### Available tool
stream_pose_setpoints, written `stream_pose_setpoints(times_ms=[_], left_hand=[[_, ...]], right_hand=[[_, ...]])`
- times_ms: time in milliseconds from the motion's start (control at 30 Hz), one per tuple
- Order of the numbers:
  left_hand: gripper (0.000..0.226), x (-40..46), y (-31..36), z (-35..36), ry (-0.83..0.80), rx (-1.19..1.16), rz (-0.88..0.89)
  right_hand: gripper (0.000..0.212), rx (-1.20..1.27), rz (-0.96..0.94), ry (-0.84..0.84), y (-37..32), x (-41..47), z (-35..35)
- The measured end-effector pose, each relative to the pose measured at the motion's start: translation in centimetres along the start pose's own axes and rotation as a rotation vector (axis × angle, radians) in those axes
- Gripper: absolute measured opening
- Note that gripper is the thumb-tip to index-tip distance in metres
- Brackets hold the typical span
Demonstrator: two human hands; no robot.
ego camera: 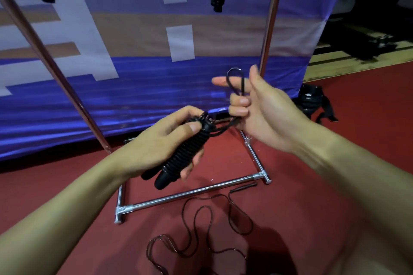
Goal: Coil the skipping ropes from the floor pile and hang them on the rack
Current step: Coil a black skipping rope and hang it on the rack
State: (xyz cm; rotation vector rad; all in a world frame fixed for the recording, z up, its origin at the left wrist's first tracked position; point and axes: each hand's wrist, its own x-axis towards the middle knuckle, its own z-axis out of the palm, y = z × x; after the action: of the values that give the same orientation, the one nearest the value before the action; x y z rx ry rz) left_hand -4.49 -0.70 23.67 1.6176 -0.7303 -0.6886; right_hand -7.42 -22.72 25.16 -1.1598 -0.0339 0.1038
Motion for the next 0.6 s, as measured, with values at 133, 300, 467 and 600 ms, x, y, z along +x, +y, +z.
stream_pose_setpoints(times_ms=[133,300,467,600], left_hand=[[0.026,-0.3,0.3,-0.2,0.013,-0.092,0.058],[0.054,-0.4,0.3,-0.5,0.099,-0.011,0.056],[0.040,-0.8,0.4,-0.8,0.124,0.094,0.029],[0.025,-1.0,0.6,-0.6,0.100,0.124,0.051]], right_hand=[[0.045,-0.197,-0.052,-0.135,1.7,0.0,0.3],[0.050,-0.477,-0.173,-0.143,1.6,-0.4,-0.5],[0.037,-0.739,-0.240,-0.205,1.1,-0.8,-0.5],[0.038,-0.791,-0.232,-0.230,1.0,-0.5,-1.0]])
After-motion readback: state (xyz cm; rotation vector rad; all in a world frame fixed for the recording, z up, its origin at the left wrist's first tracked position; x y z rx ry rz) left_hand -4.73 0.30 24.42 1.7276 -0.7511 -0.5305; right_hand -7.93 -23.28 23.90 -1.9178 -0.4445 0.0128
